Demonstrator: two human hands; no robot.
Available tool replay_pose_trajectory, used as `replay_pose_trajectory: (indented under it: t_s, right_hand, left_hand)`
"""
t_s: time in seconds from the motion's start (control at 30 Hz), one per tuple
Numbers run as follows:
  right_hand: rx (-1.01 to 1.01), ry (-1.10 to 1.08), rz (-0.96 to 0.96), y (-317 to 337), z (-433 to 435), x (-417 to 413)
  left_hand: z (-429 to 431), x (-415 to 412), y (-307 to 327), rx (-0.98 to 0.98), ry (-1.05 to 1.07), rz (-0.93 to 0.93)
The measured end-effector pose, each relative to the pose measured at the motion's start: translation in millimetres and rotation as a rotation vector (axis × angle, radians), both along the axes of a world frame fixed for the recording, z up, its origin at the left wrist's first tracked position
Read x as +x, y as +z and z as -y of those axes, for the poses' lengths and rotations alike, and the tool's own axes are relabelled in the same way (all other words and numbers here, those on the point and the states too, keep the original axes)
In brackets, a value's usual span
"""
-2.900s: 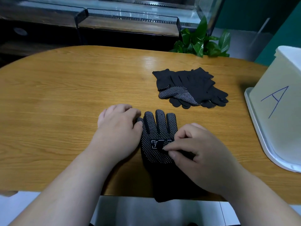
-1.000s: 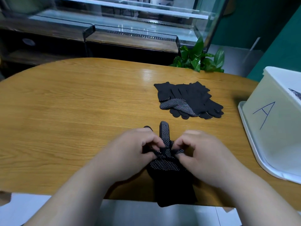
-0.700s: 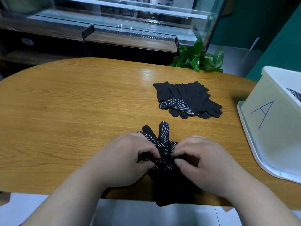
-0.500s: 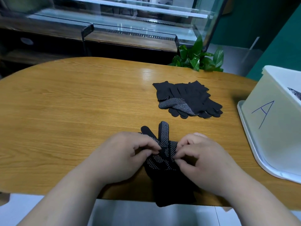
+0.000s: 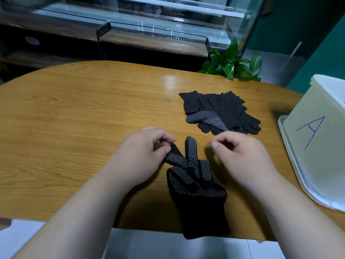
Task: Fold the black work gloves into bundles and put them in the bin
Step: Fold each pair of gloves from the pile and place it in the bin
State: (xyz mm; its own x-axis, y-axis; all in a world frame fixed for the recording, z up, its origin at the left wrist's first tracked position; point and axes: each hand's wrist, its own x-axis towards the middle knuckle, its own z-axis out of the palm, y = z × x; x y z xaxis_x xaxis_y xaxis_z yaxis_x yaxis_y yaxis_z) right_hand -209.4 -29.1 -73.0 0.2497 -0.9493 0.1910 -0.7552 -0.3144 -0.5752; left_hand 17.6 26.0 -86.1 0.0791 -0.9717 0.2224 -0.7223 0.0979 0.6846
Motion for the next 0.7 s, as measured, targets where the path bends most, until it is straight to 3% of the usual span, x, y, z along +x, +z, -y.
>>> replay_pose_trajectory:
  t_s: [0.23,0.43,0.7]
  right_hand:
    - [0.332,0.026,-0.309,21.5,34.8,32.9]
    - [0.460,0.091,-0.480,26.0,47.6,53.9]
    - [0.429,0.097,-0.434,22.5,43.1,60.1]
  left_hand:
    - [6.9,-2.6,1.8,0.270,-0.008,0.280]
    - [16.1,-2.3,-5.9,0.231,0.022,0.336]
    - [19.6,-8.9,-14.4,0.142,0.141,0.344]
